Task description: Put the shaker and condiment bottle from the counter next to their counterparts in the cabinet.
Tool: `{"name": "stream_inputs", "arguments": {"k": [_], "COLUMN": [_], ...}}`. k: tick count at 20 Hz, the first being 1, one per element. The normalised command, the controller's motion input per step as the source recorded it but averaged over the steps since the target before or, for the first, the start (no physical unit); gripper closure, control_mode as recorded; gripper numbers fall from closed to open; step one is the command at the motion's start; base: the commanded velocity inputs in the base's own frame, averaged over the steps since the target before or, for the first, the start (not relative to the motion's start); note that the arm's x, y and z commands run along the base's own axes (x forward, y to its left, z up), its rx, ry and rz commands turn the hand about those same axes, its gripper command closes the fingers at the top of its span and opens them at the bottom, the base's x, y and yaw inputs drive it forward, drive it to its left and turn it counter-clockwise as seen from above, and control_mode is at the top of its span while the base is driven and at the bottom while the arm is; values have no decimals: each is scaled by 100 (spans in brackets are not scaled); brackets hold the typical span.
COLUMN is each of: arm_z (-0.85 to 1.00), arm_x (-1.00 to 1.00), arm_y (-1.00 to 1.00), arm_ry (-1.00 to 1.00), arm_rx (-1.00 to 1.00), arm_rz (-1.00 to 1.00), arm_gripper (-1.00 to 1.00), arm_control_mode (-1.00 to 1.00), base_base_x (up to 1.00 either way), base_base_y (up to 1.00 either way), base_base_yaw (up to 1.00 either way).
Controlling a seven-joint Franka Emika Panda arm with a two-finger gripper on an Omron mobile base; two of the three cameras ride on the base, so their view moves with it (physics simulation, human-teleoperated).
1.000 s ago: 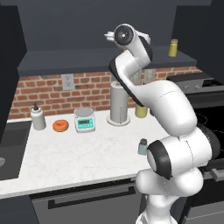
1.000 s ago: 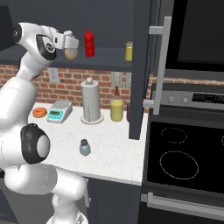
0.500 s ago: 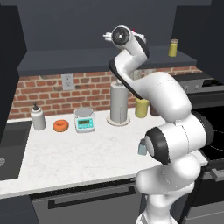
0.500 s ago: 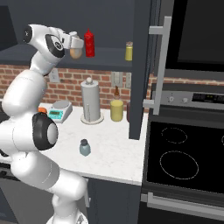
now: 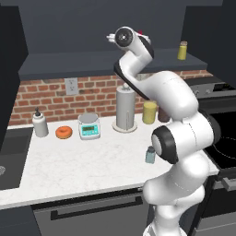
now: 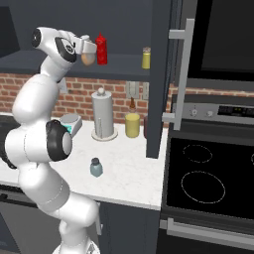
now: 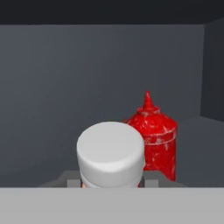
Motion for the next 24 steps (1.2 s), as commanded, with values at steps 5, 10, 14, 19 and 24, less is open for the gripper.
{"name": "stream_inputs", "arguments": {"k": [5, 10, 14, 19, 24], "arm_z": [-15, -6, -1, -3, 0], "arm_x": [20, 13, 4, -19, -38], "arm_y": [10, 0, 0, 0, 0], "arm_ry": [0, 0, 0, 0, 0], "arm_rx": [0, 0, 0, 0, 0], "arm_rz": [0, 0, 0, 0, 0], "arm_gripper": [-100, -100, -100, -100, -100], "arm_control_mode": [-100, -100, -100, -100, -100], "base_base_x": [0, 0, 0, 0, 0], "base_base_y": [0, 0, 0, 0, 0], "base_base_yaw": [0, 0, 0, 0, 0]}}
